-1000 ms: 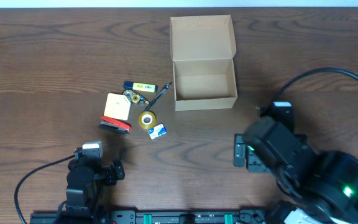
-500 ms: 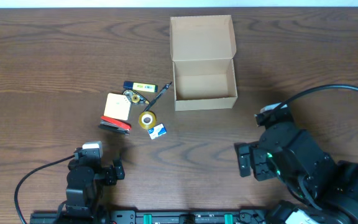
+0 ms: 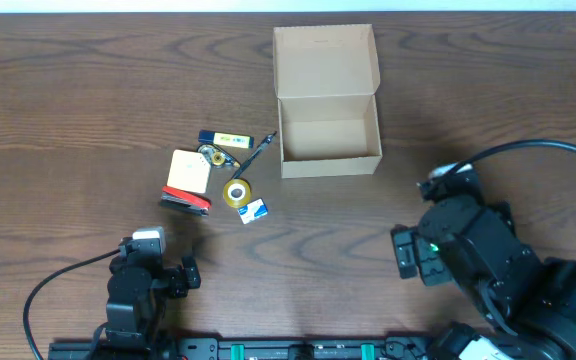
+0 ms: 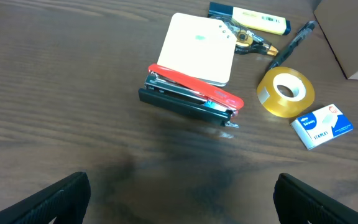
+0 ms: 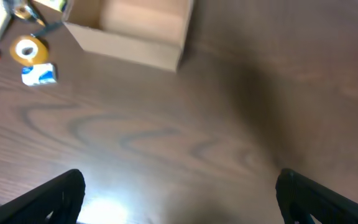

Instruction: Pack container

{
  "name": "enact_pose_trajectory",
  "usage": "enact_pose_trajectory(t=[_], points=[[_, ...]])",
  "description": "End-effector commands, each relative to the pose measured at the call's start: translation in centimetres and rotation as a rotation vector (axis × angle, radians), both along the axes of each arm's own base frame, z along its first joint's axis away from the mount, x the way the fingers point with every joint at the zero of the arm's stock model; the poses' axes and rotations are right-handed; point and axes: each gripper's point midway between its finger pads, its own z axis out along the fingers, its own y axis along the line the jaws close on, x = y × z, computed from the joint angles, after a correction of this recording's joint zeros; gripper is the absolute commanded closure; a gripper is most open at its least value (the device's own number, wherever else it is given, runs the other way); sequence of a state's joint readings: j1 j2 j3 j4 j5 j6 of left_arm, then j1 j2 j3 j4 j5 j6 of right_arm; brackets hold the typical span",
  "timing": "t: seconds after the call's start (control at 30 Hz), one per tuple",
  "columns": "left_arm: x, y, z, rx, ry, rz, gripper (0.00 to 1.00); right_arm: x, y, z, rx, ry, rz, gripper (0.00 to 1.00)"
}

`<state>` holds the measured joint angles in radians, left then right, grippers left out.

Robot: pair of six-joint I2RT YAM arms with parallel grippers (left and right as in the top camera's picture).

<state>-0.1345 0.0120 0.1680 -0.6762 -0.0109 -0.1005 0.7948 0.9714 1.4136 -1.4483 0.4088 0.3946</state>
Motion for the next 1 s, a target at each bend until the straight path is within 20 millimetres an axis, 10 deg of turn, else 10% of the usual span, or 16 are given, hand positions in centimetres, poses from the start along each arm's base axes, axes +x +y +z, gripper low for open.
enact_pose_trajectory(t=[0.0, 0.97], points=[[-0.1, 0.3, -0.5, 0.010, 0.011, 0.015, 0.05, 0.4, 0.8, 0.5, -0.046, -0.034, 0.122, 0.01], [-0.1, 0.3, -0.5, 0.010, 0.011, 0.015, 0.05, -1.3, 0.6, 1.1, 0.084, 0.000, 0.258, 0.01]])
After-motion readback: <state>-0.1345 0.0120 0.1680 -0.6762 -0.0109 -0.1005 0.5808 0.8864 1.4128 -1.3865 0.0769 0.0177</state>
